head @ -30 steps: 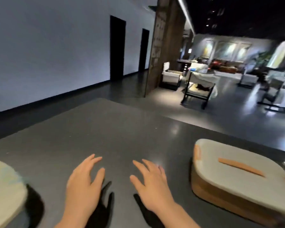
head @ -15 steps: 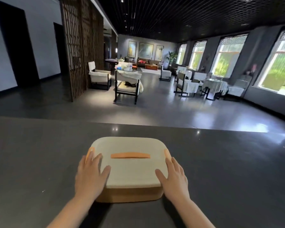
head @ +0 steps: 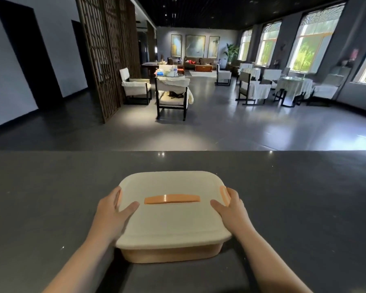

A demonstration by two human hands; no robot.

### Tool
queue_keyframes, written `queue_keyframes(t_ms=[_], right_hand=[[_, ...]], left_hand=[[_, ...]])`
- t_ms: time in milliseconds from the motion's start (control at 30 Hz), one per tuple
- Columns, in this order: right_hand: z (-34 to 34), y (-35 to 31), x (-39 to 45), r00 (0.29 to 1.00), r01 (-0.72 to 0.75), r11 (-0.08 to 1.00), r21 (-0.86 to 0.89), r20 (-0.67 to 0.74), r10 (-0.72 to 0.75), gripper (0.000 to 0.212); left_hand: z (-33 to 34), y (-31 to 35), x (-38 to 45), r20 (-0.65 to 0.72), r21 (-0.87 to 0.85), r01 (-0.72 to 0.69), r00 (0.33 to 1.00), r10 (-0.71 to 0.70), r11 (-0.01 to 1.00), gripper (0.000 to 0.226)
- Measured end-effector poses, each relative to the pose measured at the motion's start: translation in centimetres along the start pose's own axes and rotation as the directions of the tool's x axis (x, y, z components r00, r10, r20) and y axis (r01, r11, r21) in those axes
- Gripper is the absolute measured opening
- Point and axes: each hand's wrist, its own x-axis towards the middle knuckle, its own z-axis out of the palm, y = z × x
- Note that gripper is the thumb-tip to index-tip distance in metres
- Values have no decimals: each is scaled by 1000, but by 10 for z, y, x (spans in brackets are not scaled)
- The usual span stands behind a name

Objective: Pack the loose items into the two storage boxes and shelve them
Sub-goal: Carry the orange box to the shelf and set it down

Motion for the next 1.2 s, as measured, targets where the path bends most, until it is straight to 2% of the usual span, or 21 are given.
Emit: queue_keyframes(t_ms=[133,233,400,500,633,800,933,1100,1200], right_hand=[[-3,-2,-6,997,-76,997,-9,-18,76,71],[-9,3,-18,992,-116,993,-10,-56,115,69],[-32,32,-60,963,-184,980,71,-189,194,57],[-60,53,-94,914,-247,963,111,-304,270,55],[-100,82,-145,804,-336,938,85,-493,333,73],[-159,132,-214,599,-427,887,177,-679,425,98],[-211,177,-273,438,-446,850,281,-759,482,97],[-281,239,-338,296,-423,837,346,-821,488,95],[-332,273,-372,219,-431,832,350,-853,473,94]], left_hand=[[0,-3,0,-3,-28,17,1000,-17,999,80],[4,0,2,46,15,-24,999,24,1000,82],[31,21,-1,196,52,-125,974,113,991,84],[64,44,-15,323,-56,-146,934,156,988,88],[119,80,-46,497,-151,-173,838,226,973,103],[193,134,-111,600,-144,-319,724,339,937,91],[255,172,-180,676,-218,-386,602,424,896,93],[333,219,-271,721,-315,-436,468,511,843,94],[382,251,-326,746,-394,-410,380,547,823,98]])
